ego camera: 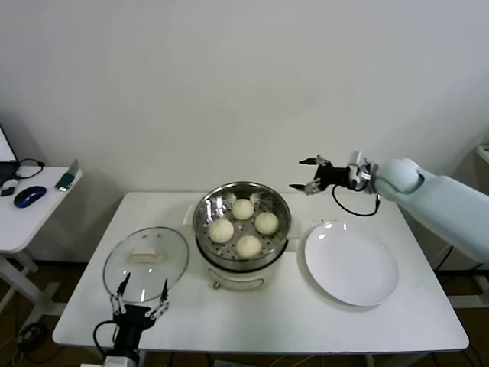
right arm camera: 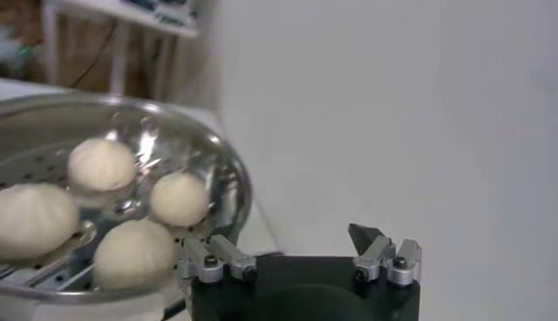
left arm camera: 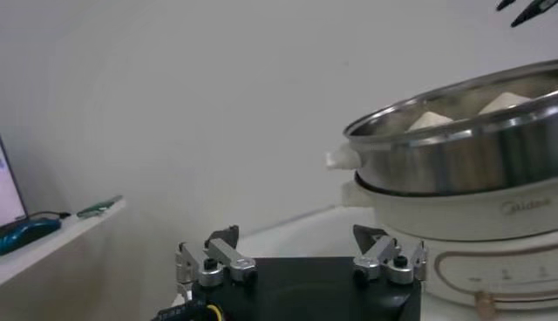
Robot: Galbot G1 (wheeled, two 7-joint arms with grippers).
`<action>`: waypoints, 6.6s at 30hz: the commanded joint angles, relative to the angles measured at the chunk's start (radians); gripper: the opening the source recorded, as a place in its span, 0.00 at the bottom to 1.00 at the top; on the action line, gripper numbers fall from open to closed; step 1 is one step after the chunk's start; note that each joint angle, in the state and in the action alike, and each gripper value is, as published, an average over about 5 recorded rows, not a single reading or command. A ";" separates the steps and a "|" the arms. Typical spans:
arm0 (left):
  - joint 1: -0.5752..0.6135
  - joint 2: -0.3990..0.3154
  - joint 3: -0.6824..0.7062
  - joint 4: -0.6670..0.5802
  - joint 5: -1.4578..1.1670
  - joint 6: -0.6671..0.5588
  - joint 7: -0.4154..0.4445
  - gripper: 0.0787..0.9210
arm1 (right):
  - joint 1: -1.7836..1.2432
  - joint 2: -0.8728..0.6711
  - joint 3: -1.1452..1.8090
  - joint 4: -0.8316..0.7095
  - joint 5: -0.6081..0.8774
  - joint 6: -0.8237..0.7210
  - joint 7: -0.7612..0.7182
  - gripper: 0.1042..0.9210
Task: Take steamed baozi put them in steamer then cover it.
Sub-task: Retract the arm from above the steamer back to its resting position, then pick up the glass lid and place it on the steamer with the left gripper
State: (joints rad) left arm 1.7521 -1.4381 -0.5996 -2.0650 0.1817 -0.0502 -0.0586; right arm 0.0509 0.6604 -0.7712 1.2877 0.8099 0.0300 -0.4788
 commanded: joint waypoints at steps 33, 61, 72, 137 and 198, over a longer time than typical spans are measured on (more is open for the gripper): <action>-0.346 0.195 -0.009 0.410 1.147 0.073 -0.062 0.88 | -1.360 0.410 1.496 0.409 -0.358 -0.050 0.297 0.88; -0.611 0.145 0.009 0.743 1.264 0.003 -0.150 0.88 | -1.381 0.468 1.530 0.395 -0.445 -0.017 0.274 0.88; -0.631 0.139 0.014 0.765 1.234 -0.008 -0.198 0.86 | -1.391 0.497 1.535 0.384 -0.483 0.005 0.258 0.88; -0.954 0.343 0.855 0.095 1.085 0.836 0.306 0.09 | -1.285 0.491 1.444 0.259 -0.620 0.054 0.235 0.88; -0.946 0.084 0.841 0.371 1.164 0.836 0.258 0.09 | -1.263 0.514 1.466 0.219 -0.634 0.082 0.200 0.88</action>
State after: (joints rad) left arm 0.8046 -1.3513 0.2381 -1.6974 1.3484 0.7365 0.2056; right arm -1.2148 1.1741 0.6939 1.5066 0.1747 0.1113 -0.2782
